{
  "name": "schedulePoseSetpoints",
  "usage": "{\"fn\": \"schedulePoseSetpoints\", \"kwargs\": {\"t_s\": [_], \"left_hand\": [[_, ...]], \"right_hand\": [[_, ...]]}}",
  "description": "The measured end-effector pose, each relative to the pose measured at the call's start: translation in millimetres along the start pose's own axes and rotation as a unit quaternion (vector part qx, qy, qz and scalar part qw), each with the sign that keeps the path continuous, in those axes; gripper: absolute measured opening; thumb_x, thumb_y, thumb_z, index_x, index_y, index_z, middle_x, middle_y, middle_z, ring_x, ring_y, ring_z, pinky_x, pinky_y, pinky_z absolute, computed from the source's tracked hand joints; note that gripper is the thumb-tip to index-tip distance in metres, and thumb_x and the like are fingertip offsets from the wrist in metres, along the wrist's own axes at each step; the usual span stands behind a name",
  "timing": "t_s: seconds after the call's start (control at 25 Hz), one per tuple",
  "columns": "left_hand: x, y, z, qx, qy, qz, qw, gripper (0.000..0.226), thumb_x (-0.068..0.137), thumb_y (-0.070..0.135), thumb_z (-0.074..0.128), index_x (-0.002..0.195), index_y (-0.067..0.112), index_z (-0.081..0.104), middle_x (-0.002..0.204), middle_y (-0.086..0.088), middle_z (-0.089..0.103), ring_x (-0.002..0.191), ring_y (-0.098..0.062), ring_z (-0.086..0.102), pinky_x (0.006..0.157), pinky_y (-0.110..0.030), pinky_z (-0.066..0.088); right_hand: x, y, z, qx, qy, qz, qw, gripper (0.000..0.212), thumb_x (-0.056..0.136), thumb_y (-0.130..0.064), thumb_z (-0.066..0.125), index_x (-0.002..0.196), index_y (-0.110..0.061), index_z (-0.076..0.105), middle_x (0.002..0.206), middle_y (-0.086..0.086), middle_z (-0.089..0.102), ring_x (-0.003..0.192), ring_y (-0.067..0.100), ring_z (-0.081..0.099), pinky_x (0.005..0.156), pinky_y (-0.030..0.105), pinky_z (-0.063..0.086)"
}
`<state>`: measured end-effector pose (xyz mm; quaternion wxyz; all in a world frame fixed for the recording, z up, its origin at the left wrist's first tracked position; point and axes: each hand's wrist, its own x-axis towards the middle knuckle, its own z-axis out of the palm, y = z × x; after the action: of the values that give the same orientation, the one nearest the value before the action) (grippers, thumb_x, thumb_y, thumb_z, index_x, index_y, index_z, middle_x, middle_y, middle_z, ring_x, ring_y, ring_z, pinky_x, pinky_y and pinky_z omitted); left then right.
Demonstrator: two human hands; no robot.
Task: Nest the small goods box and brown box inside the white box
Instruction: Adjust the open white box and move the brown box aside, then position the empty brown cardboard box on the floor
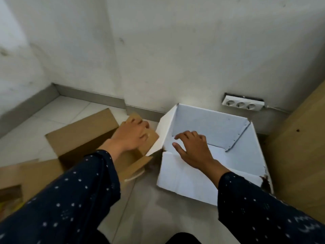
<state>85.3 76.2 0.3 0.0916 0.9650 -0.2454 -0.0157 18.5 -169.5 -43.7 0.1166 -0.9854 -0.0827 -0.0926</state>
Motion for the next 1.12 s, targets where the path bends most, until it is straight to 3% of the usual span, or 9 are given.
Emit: {"fn": "schedulePoseSetpoints", "kwargs": {"t_s": [0.08,0.16,0.28,0.4,0.48,0.64,0.84,1.0,1.12], "left_hand": [[-26.4,-49.7,-11.0,0.011,-0.002,-0.036,0.999,0.036,0.094,0.046,0.042,0.124,0.026,0.049,0.129,-0.002,0.055,0.115,-0.025,0.048,0.096,-0.044,0.045],[-59.0,-95.0,-3.4,0.026,-0.059,-0.067,0.996,0.043,0.093,0.051,0.041,0.128,0.027,0.047,0.133,-0.003,0.053,0.118,-0.024,0.048,0.100,-0.045,0.043],[-116.0,-150.4,37.8,0.011,-0.270,-0.152,0.951,0.084,0.076,0.080,0.040,0.144,0.032,0.034,0.154,-0.005,0.028,0.141,-0.035,0.023,0.112,-0.058,0.026],[-163.6,-188.9,86.1,-0.007,-0.450,-0.196,0.871,0.120,0.047,0.093,0.053,0.149,0.041,0.017,0.163,0.005,-0.006,0.148,-0.033,-0.006,0.112,-0.070,0.006],[-182.9,-213.8,118.8,0.040,-0.422,-0.153,0.893,0.109,0.059,0.080,0.061,0.150,0.036,0.020,0.163,0.002,-0.005,0.149,-0.031,-0.006,0.108,-0.075,0.003],[-168.7,-268.9,143.9,0.077,-0.278,-0.088,0.953,0.079,0.076,0.055,0.063,0.145,0.028,0.034,0.161,-0.003,0.009,0.148,-0.030,-0.009,0.113,-0.069,0.007],[-112.9,-337.2,134.4,0.115,-0.141,-0.116,0.976,0.073,0.088,0.020,0.058,0.150,0.026,0.021,0.162,-0.011,-0.013,0.146,-0.039,-0.017,0.120,-0.058,0.008],[-89.4,-342.7,136.9,-0.026,-0.224,-0.146,0.963,0.099,0.072,0.049,0.070,0.150,0.038,0.009,0.161,-0.002,-0.016,0.140,-0.044,-0.030,0.112,-0.065,-0.007],[-75.1,-330.9,155.2,-0.047,-0.130,-0.157,0.978,0.071,0.080,0.060,0.059,0.141,0.034,0.034,0.159,-0.006,0.023,0.141,-0.050,-0.022,0.114,-0.067,0.001]], "right_hand": [[32.3,-50.5,11.6,0.018,-0.020,-0.066,0.997,0.038,0.094,-0.051,0.038,0.117,-0.027,0.057,0.121,-0.002,0.059,0.109,0.021,0.052,0.090,0.038,0.036],[56.0,-98.8,33.9,0.043,-0.123,-0.117,0.985,0.042,0.093,-0.054,0.039,0.120,-0.026,0.055,0.124,0.001,0.058,0.111,0.022,0.051,0.092,0.040,0.039],[74.4,-151.8,82.7,0.014,-0.358,-0.171,0.918,0.071,0.080,-0.072,0.045,0.137,-0.030,0.041,0.135,0.003,0.048,0.121,0.025,0.044,0.099,0.045,0.036],[66.6,-168.7,139.0,-0.117,-0.425,-0.237,0.866,0.082,0.073,-0.078,0.046,0.140,-0.032,0.035,0.140,0.005,0.046,0.126,0.027,0.041,0.104,0.052,0.030],[57.4,-174.5,180.3,-0.145,-0.410,-0.247,0.866,0.068,0.082,-0.067,0.048,0.136,-0.027,0.039,0.135,0.007,0.051,0.121,0.029,0.047,0.102,0.052,0.031],[68.6,-188.2,223.6,-0.110,-0.321,-0.199,0.919,0.048,0.089,-0.057,0.047,0.125,-0.026,0.042,0.123,0.003,0.058,0.112,0.026,0.056,0.098,0.050,0.034],[120.0,-233.5,248.2,-0.057,-0.257,-0.071,0.962,0.044,0.090,-0.058,0.042,0.122,-0.028,0.043,0.117,0.003,0.063,0.106,0.027,0.060,0.096,0.053,0.035],[144.9,-248.2,256.1,-0.001,-0.230,-0.028,0.973,0.065,0.083,-0.074,0.028,0.128,-0.030,0.042,0.128,0.002,0.057,0.115,0.025,0.053,0.097,0.053,0.033],[140.7,-243.5,261.7,-0.005,-0.228,-0.005,0.974,0.059,0.086,-0.072,0.026,0.123,-0.030,0.045,0.120,0.002,0.061,0.108,0.024,0.057,0.097,0.051,0.034]]}}
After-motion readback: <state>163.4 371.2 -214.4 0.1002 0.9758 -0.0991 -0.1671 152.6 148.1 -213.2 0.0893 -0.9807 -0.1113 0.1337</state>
